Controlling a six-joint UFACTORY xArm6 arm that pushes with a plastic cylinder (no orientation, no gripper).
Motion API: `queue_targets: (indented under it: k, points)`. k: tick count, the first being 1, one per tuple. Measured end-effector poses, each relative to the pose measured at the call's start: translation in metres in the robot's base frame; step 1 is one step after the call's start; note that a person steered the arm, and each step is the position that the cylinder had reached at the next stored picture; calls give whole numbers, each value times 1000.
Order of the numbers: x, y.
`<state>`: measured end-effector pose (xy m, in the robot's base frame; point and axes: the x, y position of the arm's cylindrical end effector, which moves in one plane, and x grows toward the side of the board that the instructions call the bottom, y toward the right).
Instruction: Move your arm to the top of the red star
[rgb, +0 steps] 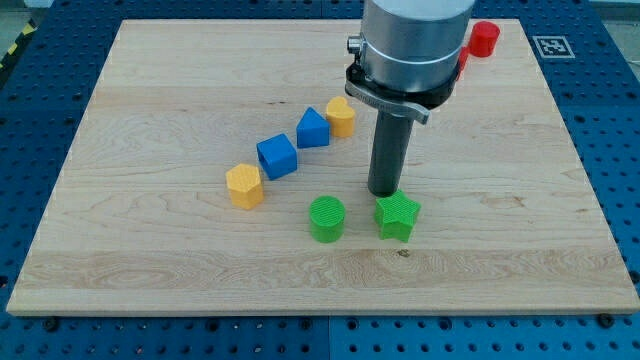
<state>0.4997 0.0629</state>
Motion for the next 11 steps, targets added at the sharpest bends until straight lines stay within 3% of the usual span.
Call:
queue_targets:
  k: [2,4,6,8,9,11]
  points:
    - [36,31]
    - [19,40]
    - [-88,53]
    - [-219,8]
    - [-278,20]
    - [-287,86]
